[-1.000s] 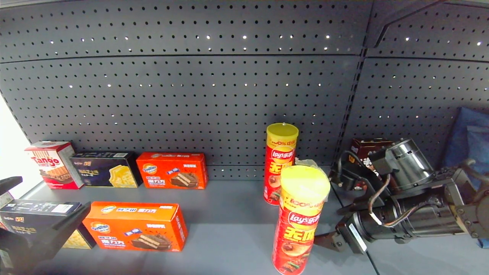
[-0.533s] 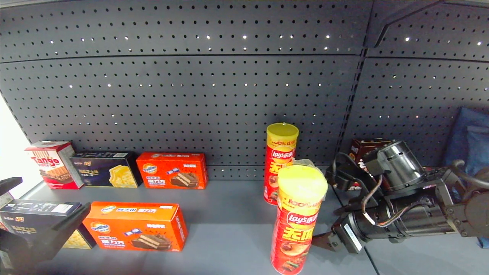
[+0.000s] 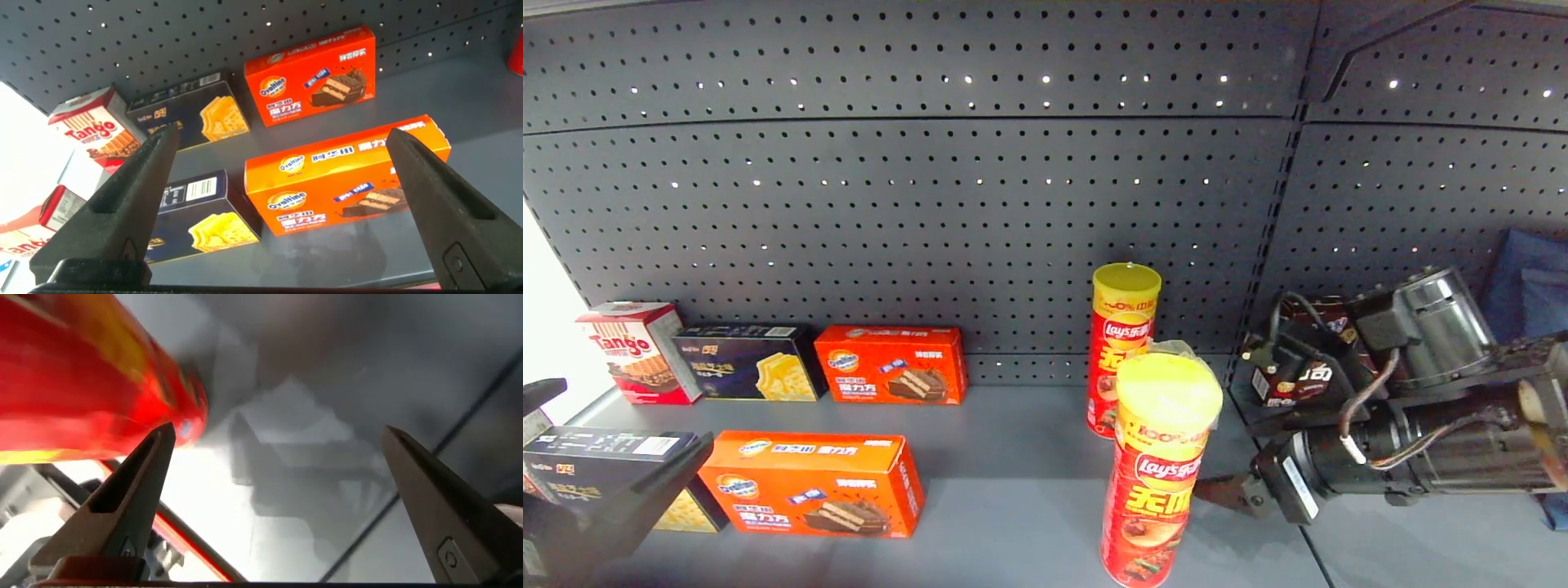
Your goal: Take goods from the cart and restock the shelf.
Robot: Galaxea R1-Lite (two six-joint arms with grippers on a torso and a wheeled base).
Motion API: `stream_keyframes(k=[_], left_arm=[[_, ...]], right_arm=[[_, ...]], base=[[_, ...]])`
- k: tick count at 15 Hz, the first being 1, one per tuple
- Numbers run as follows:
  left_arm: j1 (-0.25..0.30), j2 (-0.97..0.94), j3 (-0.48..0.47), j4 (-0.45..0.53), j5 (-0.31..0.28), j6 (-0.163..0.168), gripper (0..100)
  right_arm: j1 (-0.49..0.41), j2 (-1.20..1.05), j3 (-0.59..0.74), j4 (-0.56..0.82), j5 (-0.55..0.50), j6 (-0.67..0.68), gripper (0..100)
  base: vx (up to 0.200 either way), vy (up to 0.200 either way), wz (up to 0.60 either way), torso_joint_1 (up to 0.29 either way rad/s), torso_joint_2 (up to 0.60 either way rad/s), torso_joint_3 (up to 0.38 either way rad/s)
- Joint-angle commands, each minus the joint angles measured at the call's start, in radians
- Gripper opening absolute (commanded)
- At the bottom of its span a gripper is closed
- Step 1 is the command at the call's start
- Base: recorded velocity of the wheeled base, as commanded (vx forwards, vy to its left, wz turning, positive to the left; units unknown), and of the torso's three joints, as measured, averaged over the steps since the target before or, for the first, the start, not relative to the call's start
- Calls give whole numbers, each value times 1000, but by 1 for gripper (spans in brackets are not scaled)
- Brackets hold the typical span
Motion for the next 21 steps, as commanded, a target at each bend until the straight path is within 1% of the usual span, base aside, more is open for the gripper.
stream_keyframes(k=[1,2,3,4,5,8,9,10,11,12,13,14,15,16,17,18,19,20,21], left_arm=[[0,-8,19,-2,2,0,100],[0,-13,26,-2,2,0,100],[0,-21,33,0,4,0,100],[0,-27,33,0,4,0,100],[0,-37,35,0,4,-2,100],[2,-65,65,0,5,0,100],[2,-77,76,0,5,0,100],[2,-85,82,0,5,0,100],[2,-93,95,0,5,0,100],[2,-109,115,0,5,0,100],[2,-134,136,0,7,1,100],[2,-162,156,0,7,3,100],[3,-209,188,3,8,4,100],[3,-244,216,3,14,4,100],[2,-301,257,4,37,6,100],[3,-323,270,21,42,6,100],[3,-343,270,47,42,6,100],[2,-399,268,123,42,6,100],[3,-438,270,184,43,6,100]], right_arm=[[-23,-191,-24,-6,-49,31,100],[-38,-231,-21,-6,-60,34,100],[-90,-352,-4,-3,-65,34,100],[-139,-426,25,-6,-68,34,100],[-150,-508,61,-8,-95,40,100],[-153,-737,240,-25,-250,108,100],[-167,-867,348,-25,-339,151,100],[-208,-953,424,-23,-381,181,100],[-270,-1015,481,-22,-385,190,100],[-357,-1070,538,-22,-381,190,100],[-435,-1125,582,-22,-370,186,100],[-489,-1177,613,-19,-353,184,100],[-564,-1254,662,-14,-333,174,100],[-605,-1312,705,-12,-324,160,100],[-656,-1430,789,-11,-296,137,100],[-665,-1460,863,-26,-304,109,100],[-665,-1455,888,-54,-318,72,100],[-668,-1452,886,-77,-307,-3,100],[-667,-1453,888,-81,-289,-18,100]], base=[[0,0,0,0,0,0],[0,0,0,0,0,0],[0,0,0,0,0,0],[0,0,0,0,0,0],[0,0,0,0,0,0],[0,0,0,0,0,0],[0,0,0,0,0,0],[0,0,0,0,0,0],[0,0,0,0,0,0],[0,0,0,0,0,0],[0,0,0,0,0,0],[0,0,0,0,0,0],[0,0,0,0,0,0],[0,0,0,0,0,0],[0,0,0,0,0,0],[0,0,0,0,0,0],[0,0,0,0,0,0],[0,0,0,0,0,0],[0,0,0,0,0,0]])
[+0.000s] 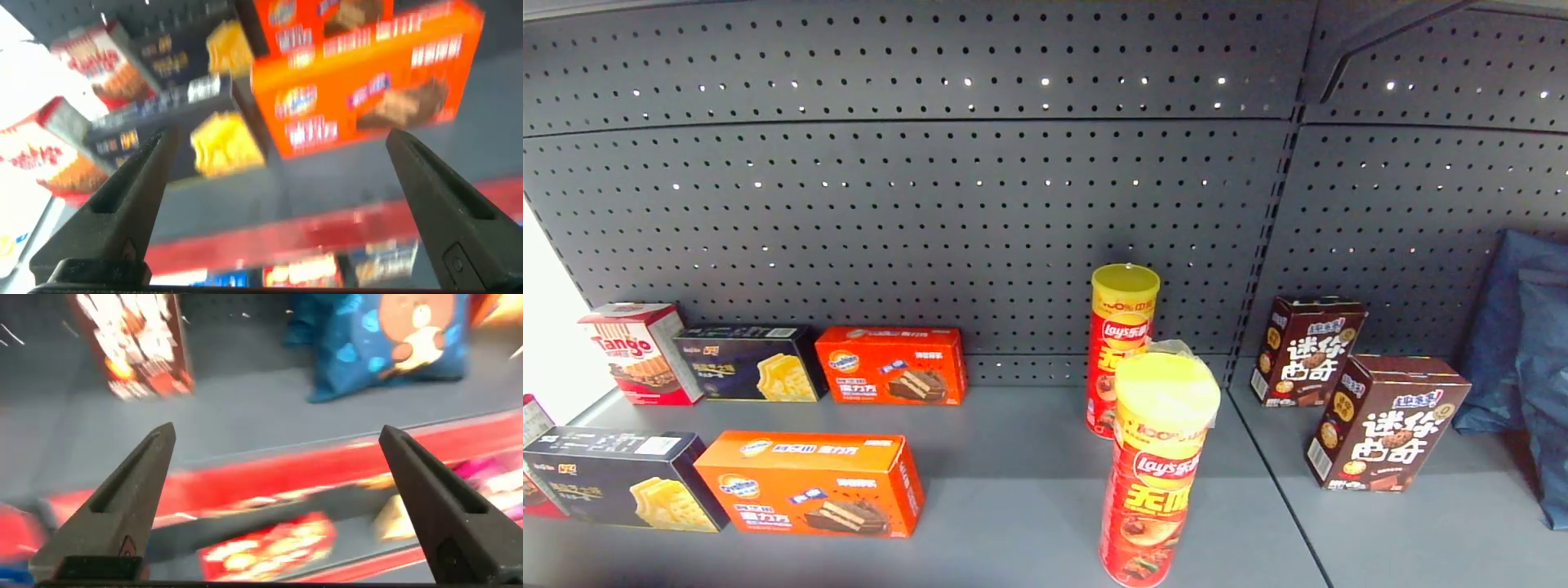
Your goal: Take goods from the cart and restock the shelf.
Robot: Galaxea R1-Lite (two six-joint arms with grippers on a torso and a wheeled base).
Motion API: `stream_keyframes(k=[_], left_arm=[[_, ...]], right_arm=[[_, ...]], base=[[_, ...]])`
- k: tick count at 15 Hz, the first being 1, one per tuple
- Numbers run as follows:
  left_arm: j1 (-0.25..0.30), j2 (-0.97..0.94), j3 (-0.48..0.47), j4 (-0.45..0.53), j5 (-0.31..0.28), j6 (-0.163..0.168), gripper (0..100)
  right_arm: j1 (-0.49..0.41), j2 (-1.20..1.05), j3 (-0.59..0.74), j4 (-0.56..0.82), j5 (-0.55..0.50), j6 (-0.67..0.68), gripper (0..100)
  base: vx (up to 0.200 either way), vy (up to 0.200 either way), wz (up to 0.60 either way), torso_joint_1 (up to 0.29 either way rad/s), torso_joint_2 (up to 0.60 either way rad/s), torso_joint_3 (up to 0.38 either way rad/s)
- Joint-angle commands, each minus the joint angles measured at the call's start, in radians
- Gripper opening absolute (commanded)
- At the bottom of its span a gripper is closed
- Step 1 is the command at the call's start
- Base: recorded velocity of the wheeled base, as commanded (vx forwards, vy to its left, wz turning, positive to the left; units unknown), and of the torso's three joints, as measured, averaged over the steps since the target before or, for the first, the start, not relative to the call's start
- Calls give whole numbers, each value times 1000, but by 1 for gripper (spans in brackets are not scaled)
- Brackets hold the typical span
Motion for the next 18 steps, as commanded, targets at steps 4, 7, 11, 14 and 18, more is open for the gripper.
stream_keyframes(k=[4,7,11,14,18], left_arm=[[1,-282,-12,239,2,0,100],[2,-391,-61,382,2,1,100],[1,-418,-125,471,0,1,100],[-4,-417,-125,471,-3,3,100],[1,-418,-136,472,-1,1,100]], right_arm=[[-6,-60,46,-32,139,-4,100],[-8,-60,60,-61,114,39,100],[21,-69,60,-60,66,50,100],[32,-123,74,-41,240,51,100],[32,-123,74,-41,238,53,100]], base=[[0,0,0,0,0,0],[0,0,0,0,0,0],[0,0,0,0,0,0],[0,0,0,0,0,0],[0,0,0,0,0,0]])
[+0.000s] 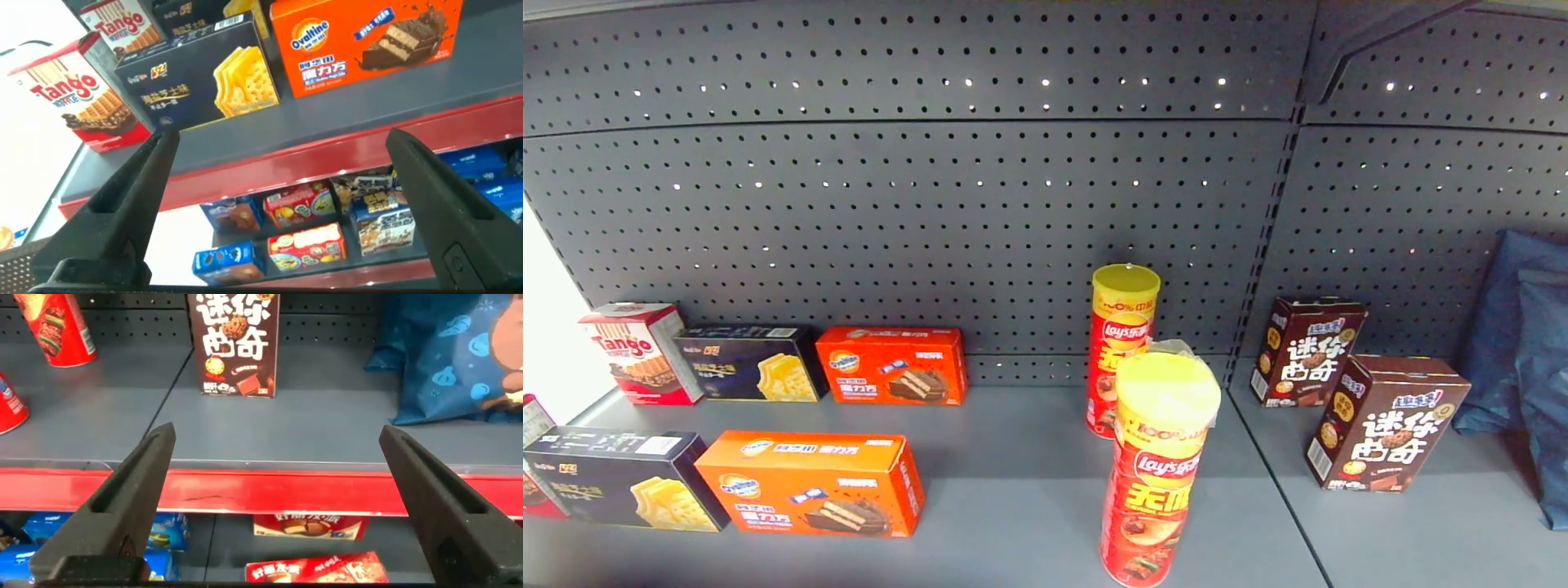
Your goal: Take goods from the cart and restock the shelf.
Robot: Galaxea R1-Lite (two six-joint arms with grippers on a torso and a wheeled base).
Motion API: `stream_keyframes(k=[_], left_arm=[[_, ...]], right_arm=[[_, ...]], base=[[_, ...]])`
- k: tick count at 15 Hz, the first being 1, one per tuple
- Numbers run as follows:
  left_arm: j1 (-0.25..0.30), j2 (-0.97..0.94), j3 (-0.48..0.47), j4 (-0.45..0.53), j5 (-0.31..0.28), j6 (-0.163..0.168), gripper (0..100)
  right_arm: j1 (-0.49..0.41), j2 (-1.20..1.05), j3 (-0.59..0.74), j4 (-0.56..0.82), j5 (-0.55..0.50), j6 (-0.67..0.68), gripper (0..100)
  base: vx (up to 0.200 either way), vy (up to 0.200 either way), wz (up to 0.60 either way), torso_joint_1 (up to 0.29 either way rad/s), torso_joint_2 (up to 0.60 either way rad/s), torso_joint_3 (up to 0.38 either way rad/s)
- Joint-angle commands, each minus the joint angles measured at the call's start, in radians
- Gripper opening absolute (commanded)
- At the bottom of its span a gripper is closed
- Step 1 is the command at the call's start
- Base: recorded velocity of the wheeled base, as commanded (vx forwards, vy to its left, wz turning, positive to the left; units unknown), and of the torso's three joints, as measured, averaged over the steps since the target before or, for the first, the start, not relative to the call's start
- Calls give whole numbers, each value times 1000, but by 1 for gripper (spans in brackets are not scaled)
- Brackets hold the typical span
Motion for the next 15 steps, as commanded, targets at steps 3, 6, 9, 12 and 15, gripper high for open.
stream_keyframes(k=[3,6,9,12,15], left_arm=[[35,28,-33,-1,1,2,100],[38,74,-59,-1,3,45,100],[52,63,-33,-7,-2,57,100],[-101,-46,186,-151,47,-32,100],[-262,-63,211,-203,181,-153,100]], right_arm=[[0,-4,1,-1,1,0,100],[0,-4,1,-1,1,0,100],[0,-4,1,-1,1,0,100],[0,-4,1,-1,1,0,100],[0,-4,1,-1,1,0,100]], base=[[0,0,0,0,0,0],[0,0,0,0,0,0],[0,0,0,0,0,0],[0,0,0,0,0,0],[0,0,0,0,0,0]])
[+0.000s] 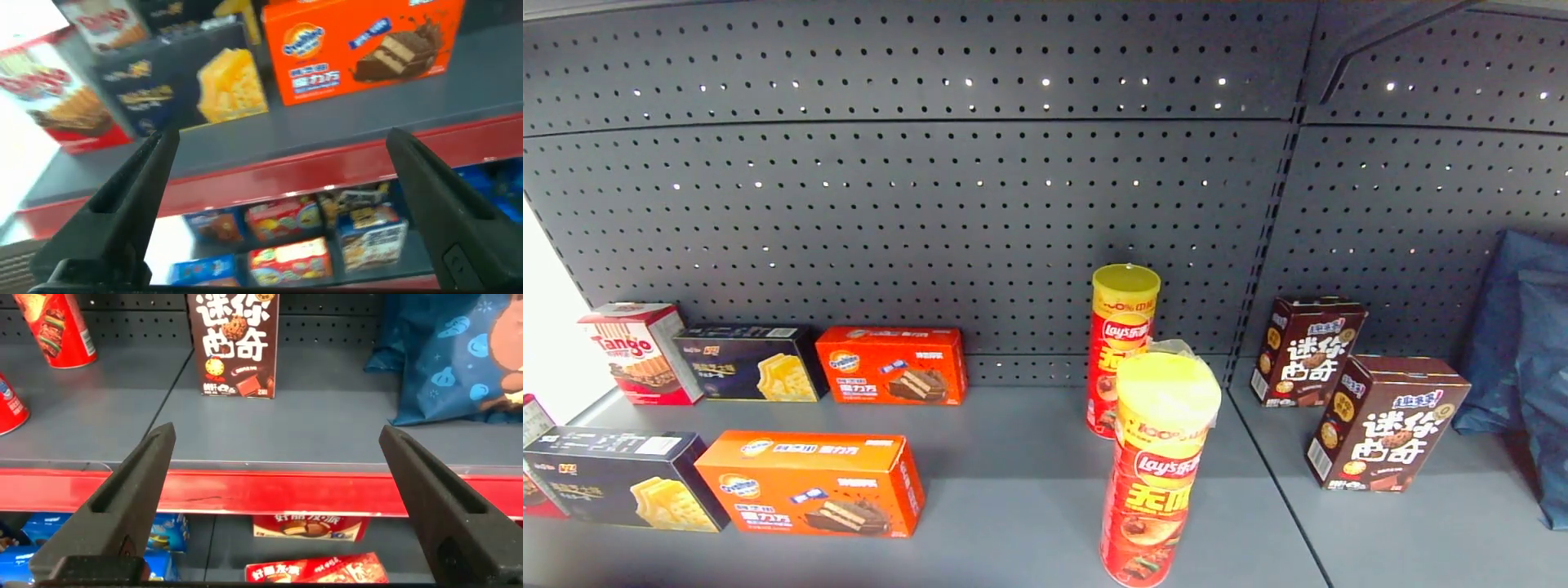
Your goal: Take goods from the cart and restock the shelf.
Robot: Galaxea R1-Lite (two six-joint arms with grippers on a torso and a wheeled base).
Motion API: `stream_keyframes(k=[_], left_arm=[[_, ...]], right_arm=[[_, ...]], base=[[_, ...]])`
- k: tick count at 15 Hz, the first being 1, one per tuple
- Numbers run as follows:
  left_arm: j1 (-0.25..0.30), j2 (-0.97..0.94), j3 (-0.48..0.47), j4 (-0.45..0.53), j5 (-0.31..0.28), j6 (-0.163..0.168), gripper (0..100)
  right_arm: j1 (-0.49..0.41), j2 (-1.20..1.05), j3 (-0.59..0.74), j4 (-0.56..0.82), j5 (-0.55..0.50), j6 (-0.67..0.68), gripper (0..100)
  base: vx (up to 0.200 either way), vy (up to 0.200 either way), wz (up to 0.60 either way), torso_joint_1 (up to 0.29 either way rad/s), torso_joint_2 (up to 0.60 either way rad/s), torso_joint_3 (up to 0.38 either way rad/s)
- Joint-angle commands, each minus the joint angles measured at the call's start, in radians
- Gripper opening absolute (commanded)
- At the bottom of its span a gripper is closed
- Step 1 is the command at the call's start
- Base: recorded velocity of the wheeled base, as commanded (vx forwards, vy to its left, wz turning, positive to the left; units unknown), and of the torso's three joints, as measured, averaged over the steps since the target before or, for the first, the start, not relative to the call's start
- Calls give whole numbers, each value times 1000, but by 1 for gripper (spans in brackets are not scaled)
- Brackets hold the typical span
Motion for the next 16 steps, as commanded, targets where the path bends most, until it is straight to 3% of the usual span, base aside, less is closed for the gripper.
stream_keyframes(k=[1,4,5,6,7,8,10,11,12,13,14,15,16], left_arm=[[-133,-43,34,-21,111,-46,100],[-54,-43,55,-53,115,-101,100],[-54,-43,55,-53,115,-101,100],[276,133,163,-350,-246,-155,100],[436,126,163,-311,-511,-135,100],[600,81,158,-280,-703,-99,100],[730,52,152,-273,-837,-90,100],[736,53,150,-271,-764,-89,100],[727,52,150,-271,-634,-87,100],[712,52,150,-270,-553,-87,100],[700,52,163,-242,-422,-67,100],[693,52,163,-241,-419,-63,100],[680,52,163,-241,-487,-59,100]], right_arm=[[0,2,0,-1,0,0,100],[0,2,0,-1,0,1,100],[0,2,0,-1,0,1,100],[0,2,0,-1,0,0,100],[0,2,0,-1,0,0,100],[0,2,0,-1,0,0,100],[0,2,0,-1,0,0,100],[0,2,0,-1,0,0,100],[0,2,0,-1,0,0,100],[0,2,0,-1,0,0,100],[0,2,0,-1,0,0,100],[0,2,0,-1,0,0,100],[0,2,0,-1,0,0,100]], base=[[0,0,0,0,0,0],[0,0,0,0,0,0],[0,0,0,0,0,0],[0,0,0,0,0,0],[0,0,0,0,0,0],[0,0,0,0,0,0],[0,0,0,0,0,0],[0,0,0,0,0,0],[0,0,0,0,0,0],[0,0,0,0,0,0],[0,0,0,0,0,0],[0,0,0,0,0,0],[0,0,0,0,0,0]])
